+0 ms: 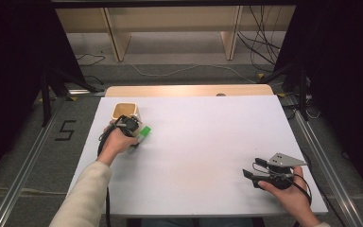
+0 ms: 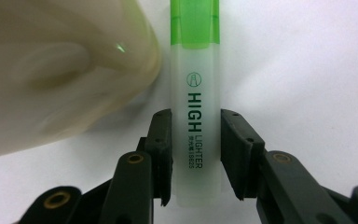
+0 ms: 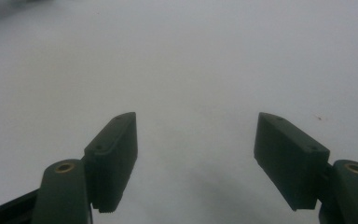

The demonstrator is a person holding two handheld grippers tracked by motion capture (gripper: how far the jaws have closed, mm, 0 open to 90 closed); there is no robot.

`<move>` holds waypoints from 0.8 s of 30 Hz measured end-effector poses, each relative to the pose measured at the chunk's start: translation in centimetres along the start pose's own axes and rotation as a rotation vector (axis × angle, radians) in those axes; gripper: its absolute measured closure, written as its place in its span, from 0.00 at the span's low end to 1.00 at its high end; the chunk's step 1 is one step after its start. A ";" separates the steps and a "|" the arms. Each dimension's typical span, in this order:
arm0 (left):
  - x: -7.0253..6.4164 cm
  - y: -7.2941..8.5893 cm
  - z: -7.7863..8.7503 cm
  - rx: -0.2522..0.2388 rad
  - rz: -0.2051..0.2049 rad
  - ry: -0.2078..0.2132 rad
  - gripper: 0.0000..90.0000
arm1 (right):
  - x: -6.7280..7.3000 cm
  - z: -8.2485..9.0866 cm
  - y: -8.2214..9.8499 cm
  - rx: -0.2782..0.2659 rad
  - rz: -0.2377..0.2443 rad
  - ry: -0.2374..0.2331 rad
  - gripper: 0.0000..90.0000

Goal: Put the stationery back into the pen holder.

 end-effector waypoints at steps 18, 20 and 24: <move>-0.1 0.3 1.2 -0.090 0.050 0.006 0.74 | 0.0 0.0 0.0 0.003 0.005 0.001 0.34; -0.1 0.3 1.3 -0.106 0.060 0.003 0.74 | 0.0 0.0 0.0 0.003 0.003 0.002 0.34; 0.0 0.4 1.6 -0.131 0.074 0.000 0.74 | 0.0 0.0 0.0 0.003 0.006 0.002 0.34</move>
Point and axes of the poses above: each handheld gripper's, and its own axes: z roughly backward along the jaws, y roughly out of its underside, x roughly to its left, the point moved 5 cm from there along -z, roughly forward along the jaws, and after that the axes turned 7 degrees about -y, right-handed, at the moved point
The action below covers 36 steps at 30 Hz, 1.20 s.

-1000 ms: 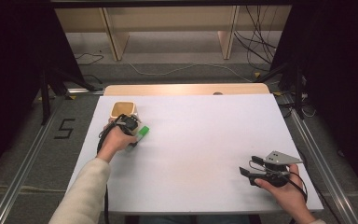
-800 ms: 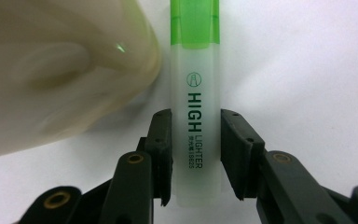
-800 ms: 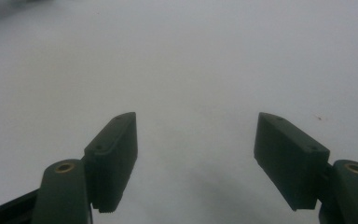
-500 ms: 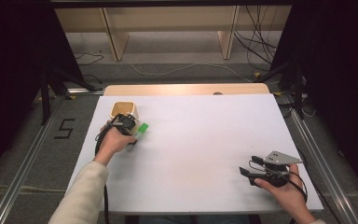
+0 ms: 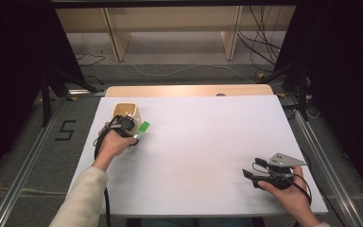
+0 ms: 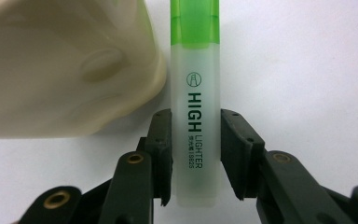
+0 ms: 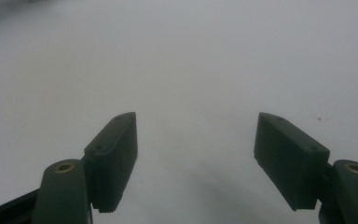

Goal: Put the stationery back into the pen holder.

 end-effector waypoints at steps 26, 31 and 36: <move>0.4 -0.1 1.7 -0.123 0.053 -0.016 0.74 | 0.1 -0.1 0.0 -0.001 -0.004 0.001 0.34; 0.6 -0.2 2.1 -0.145 0.065 -0.019 0.74 | 0.1 0.0 0.0 -0.002 -0.004 0.001 0.34; 0.6 -0.3 2.4 -0.172 0.081 -0.020 0.74 | 0.1 0.0 0.0 -0.002 -0.005 0.000 0.34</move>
Point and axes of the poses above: each handheld gripper's, and its own axes: z roughly backward along the jaws, y roughly out of its underside, x roughly to its left, the point moved 5 cm from there along -z, roughly forward along the jaws, and after that the axes turned 7 degrees about -y, right-handed, at the moved point
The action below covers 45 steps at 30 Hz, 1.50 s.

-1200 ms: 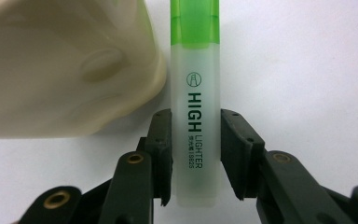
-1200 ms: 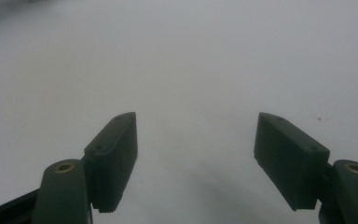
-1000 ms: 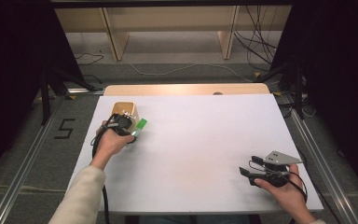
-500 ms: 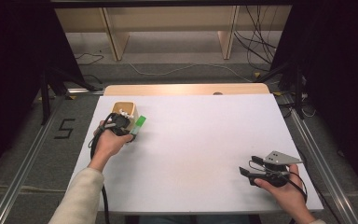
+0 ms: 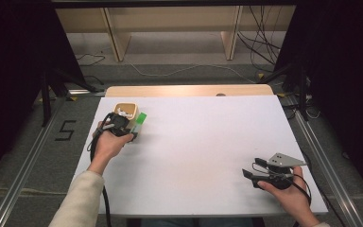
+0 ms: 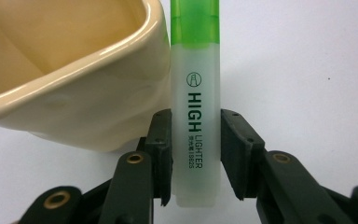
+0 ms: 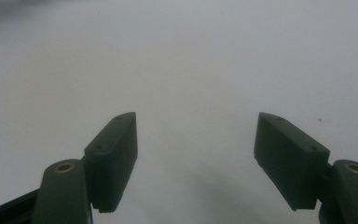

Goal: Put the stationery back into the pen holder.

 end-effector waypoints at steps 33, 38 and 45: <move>0.2 -1.2 1.5 -0.115 0.021 -0.015 0.74 | 0.0 0.0 0.0 0.000 0.000 0.000 0.34; 0.2 -1.3 1.8 -0.133 0.028 -0.019 0.74 | 0.0 0.0 0.0 0.001 0.001 0.001 0.34; 0.2 -1.5 2.0 -0.149 0.032 -0.023 0.74 | 0.0 0.0 0.0 0.000 0.001 0.001 0.34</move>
Point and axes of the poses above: each handheld gripper's, and its own axes: z roughly backward along the jaws, y roughly out of its underside, x roughly to its left, the point moved 5 cm from there along -z, roughly forward along the jaws, and after that the axes turned 7 degrees about -y, right-handed, at the moved point
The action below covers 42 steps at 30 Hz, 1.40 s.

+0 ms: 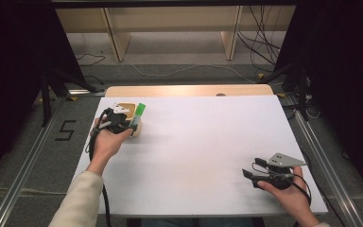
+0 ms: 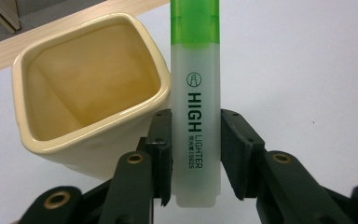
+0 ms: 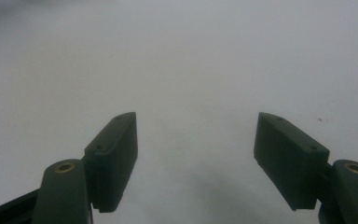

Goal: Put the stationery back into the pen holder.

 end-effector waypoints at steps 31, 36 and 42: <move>0.7 -0.9 0.8 -0.060 0.029 -0.033 0.74 | 0.0 0.0 0.0 0.000 0.001 0.000 0.34; 0.9 -1.2 1.0 -0.070 0.036 -0.037 0.74 | 0.0 0.0 0.0 0.000 0.001 0.000 0.34; 1.2 -1.7 1.1 -0.086 0.044 -0.047 0.74 | 0.0 0.0 0.0 -0.001 0.003 -0.001 0.34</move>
Point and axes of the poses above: each handheld gripper's, and its own axes: z roughly backward along the jaws, y roughly out of its underside, x roughly to its left, the point moved 5 cm from there along -z, roughly forward along the jaws, and after that the axes turned 7 degrees about -y, right-handed, at the moved point
